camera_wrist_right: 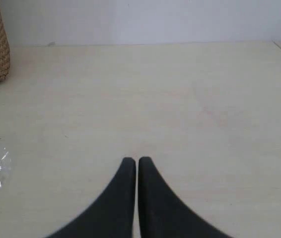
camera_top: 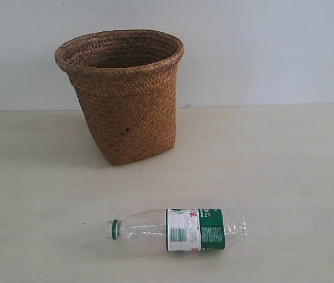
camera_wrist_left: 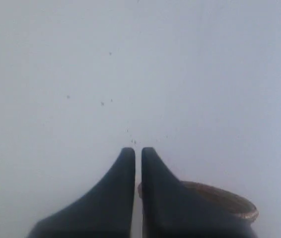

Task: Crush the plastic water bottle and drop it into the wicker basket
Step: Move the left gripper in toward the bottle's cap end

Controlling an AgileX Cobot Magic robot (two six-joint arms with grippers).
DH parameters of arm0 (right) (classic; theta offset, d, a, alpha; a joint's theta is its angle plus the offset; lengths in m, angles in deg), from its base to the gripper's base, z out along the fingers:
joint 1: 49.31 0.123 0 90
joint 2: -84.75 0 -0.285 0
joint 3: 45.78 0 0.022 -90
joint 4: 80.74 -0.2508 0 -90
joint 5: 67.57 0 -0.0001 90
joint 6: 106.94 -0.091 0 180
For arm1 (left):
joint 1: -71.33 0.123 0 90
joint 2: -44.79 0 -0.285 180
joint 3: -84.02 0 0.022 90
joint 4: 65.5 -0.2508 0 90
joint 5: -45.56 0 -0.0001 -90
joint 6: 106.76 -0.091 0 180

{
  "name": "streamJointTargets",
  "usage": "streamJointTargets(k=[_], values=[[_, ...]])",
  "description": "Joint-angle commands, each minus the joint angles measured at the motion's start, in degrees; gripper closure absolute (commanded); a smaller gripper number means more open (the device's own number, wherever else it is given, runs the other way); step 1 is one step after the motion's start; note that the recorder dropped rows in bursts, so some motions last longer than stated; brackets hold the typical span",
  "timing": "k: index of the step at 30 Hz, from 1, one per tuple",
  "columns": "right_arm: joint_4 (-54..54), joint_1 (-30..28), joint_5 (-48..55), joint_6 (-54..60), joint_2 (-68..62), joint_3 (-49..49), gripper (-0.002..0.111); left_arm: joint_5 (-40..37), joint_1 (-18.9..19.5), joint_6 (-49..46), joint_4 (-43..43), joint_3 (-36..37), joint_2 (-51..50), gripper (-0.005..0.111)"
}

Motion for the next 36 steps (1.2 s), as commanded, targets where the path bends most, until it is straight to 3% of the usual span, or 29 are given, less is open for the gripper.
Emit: streamJointTargets(k=[1,7,10,15,20,30,36], values=[[0.1,0.1,-0.4,0.0,0.3,0.1,0.108,-6.5,0.2,0.8,-2.0,-9.7,-5.3,0.103],[0.1,0.1,-0.4,0.0,0.3,0.1,0.108,-26.0,0.2,-6.2,1.2,-21.9,-17.9,0.103],[0.1,0.1,-0.4,0.0,0.3,0.1,0.108,-36.6,0.2,-20.5,11.6,-28.3,-25.9,0.103],[0.1,0.1,-0.4,0.0,0.3,0.1,0.108,-51.9,0.2,-52.2,37.7,-38.3,-38.7,0.103],[0.1,0.1,-0.4,0.0,0.3,0.1,0.108,-65.7,0.2,-61.1,52.0,-46.4,-49.2,0.103],[0.1,0.1,-0.4,0.0,0.3,0.1,0.108,-65.4,0.2,-61.4,68.4,-47.7,-57.2,0.103],[0.1,0.1,-0.4,0.0,0.3,0.1,0.108,-63.4,0.2,-61.4,69.2,-47.6,-58.0,0.103]])
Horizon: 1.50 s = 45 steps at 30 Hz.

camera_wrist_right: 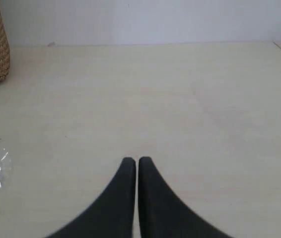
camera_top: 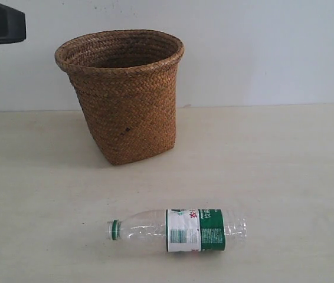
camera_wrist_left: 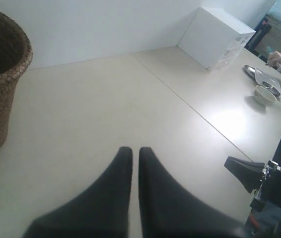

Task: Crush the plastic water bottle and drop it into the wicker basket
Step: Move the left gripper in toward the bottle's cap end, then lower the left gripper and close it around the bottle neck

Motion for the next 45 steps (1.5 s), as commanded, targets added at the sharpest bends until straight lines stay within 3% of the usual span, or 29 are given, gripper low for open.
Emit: streamJointTargets(k=[1,9,17,20,25,30,34,35,39,40,45], values=[[0.1,0.1,-0.4,0.0,0.3,0.1,0.108,1.2,0.2,-0.3,1.7,-0.3,-0.3,0.103],[0.1,0.1,-0.4,0.0,0.3,0.1,0.108,4.7,0.2,-0.3,0.0,-0.3,-0.3,0.103],[0.1,0.1,-0.4,0.0,0.3,0.1,0.108,15.1,0.2,-3.1,-14.1,-0.6,-4.5,0.103],[0.1,0.1,-0.4,0.0,0.3,0.1,0.108,11.8,0.2,-9.5,-16.7,-2.7,-8.8,0.103],[0.1,0.1,-0.4,0.0,0.3,0.1,0.108,-3.4,-0.6,-24.5,-22.4,-10.9,-18.9,0.103],[0.1,0.1,-0.4,0.0,0.3,0.1,0.108,-8.6,-6.1,-26.2,-32.0,-18.0,-26.3,0.103],[0.1,0.1,-0.4,0.0,0.3,0.1,0.108,-6.7,-15.2,-19.5,-45.9,-18.7,-35.2,0.102],[0.1,0.1,-0.4,0.0,0.3,0.1,0.108,-6.7,-17.0,-18.3,-48.1,-18.7,-37.0,0.097],[0.1,0.1,-0.4,0.0,0.3,0.1,0.108,-1.8,-22.9,-14.0,-49.7,-18.7,-42.6,0.05],[0.1,0.1,-0.4,0.0,0.3,0.1,0.108,-0.9,-23.6,-13.7,-49.9,-18.7,-43.1,0.045],[0.1,0.1,-0.4,0.0,0.3,0.1,0.108,0.5,-27.3,-11.3,-54.6,-18.7,-46.2,0.049]])
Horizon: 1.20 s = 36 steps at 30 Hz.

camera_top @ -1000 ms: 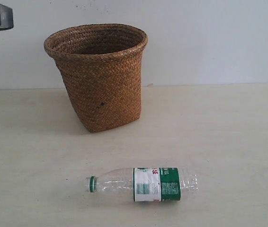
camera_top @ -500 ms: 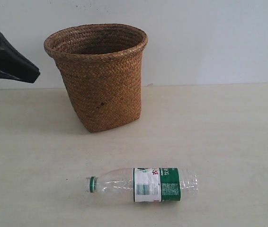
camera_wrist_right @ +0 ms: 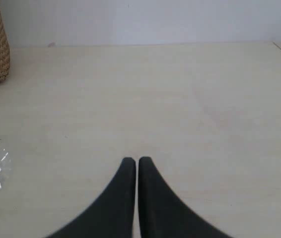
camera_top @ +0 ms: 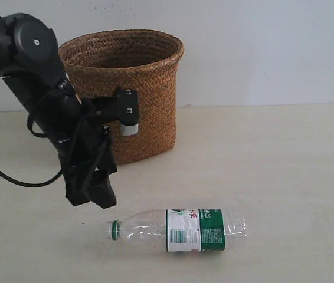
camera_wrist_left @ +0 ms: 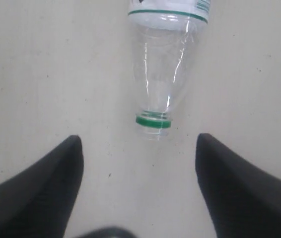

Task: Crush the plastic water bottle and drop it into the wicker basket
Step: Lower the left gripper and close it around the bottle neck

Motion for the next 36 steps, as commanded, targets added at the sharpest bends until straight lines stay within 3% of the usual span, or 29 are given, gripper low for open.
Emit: streamJointTargets(k=[1,9,36], values=[[0.1,0.1,-0.4,0.0,0.3,0.1,0.108,0.6,-2.9,1.7,-3.4,-0.5,-2.6,0.049],[0.1,0.1,-0.4,0.0,0.3,0.1,0.108,0.6,-3.7,3.4,-9.9,-0.5,-9.8,0.049],[0.1,0.1,-0.4,0.0,0.3,0.1,0.108,3.0,-3.8,2.3,-3.9,-0.5,-14.1,0.049]])
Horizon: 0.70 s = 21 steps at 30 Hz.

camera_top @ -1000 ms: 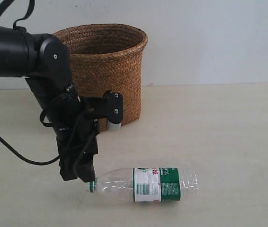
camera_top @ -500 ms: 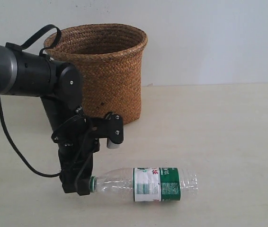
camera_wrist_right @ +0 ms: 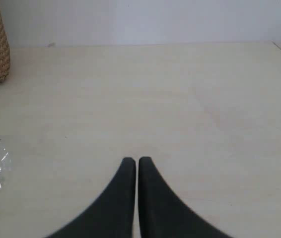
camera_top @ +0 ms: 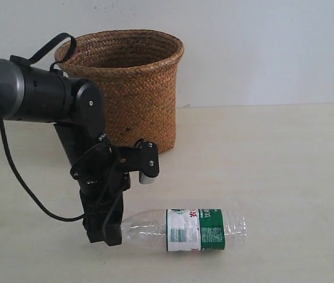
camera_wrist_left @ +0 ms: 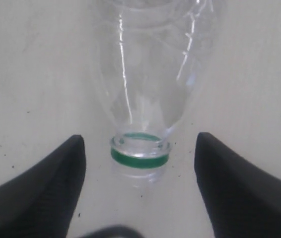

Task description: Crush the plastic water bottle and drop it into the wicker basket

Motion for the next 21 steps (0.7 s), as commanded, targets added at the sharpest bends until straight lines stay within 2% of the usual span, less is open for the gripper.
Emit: streamJointTargets(k=[1,14,17,21], values=[[0.1,0.1,-0.4,0.0,0.3,0.1,0.108,-0.1,-0.5,-0.2,0.8,-0.5,-1.9,0.049],[0.1,0.1,0.1,0.0,0.3,0.1,0.108,1.6,-0.4,-0.7,1.5,-0.5,-2.4,0.049],[0.3,0.1,0.1,0.0,0.3,0.1,0.108,1.6,-0.4,-1.5,2.8,-0.5,-2.4,0.057],[0.3,0.1,0.1,0.0,0.3,0.1,0.108,1.6,-0.4,-1.7,3.2,-0.5,-2.4,0.077]])
